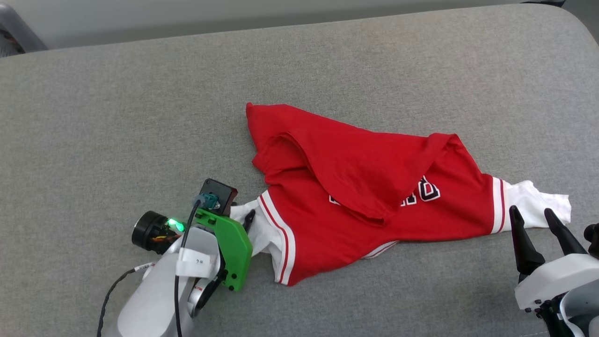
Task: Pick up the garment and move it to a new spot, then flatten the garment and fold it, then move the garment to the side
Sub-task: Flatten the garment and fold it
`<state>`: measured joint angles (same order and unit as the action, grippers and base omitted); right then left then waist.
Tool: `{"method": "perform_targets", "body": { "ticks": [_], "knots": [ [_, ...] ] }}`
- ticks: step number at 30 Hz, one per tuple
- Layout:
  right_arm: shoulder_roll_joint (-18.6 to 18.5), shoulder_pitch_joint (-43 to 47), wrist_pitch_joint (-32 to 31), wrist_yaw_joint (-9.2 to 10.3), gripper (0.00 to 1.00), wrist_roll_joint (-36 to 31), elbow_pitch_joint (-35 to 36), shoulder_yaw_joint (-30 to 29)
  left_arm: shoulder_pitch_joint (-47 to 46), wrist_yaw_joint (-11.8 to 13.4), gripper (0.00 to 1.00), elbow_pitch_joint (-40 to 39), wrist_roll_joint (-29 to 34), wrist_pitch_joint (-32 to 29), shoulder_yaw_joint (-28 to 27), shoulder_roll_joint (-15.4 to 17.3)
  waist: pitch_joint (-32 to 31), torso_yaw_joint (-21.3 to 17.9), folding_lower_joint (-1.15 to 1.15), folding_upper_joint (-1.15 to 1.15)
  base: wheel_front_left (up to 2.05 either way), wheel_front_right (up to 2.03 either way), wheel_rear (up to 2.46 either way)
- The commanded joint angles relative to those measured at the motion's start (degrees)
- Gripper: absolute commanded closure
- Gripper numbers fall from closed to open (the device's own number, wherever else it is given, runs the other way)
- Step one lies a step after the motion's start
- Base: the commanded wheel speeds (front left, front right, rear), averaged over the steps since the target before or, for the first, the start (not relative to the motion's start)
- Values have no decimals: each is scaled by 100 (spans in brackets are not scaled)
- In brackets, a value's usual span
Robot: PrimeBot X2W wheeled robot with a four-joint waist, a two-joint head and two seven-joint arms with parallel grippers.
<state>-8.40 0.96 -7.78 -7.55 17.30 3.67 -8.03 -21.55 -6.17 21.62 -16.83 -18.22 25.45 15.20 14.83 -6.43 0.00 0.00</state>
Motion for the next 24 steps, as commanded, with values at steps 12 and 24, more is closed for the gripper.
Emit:
{"method": "perform_targets", "body": {
  "ticks": [12, 24],
  "knots": [
    [-40, -101, 35, 6, 0, -23, -71, 133, -590, -100, 100, 32, -176, 1176, -78, 236, -179, 53, 0, 0, 0, 0, 0],
    [-33, -385, 249, 6, 0, 75, -308, 435, -2026, -130, 100, 1011, -789, 560, 680, 900, 348, -377, 0, 0, 0, 0, 0]
  ]
}}
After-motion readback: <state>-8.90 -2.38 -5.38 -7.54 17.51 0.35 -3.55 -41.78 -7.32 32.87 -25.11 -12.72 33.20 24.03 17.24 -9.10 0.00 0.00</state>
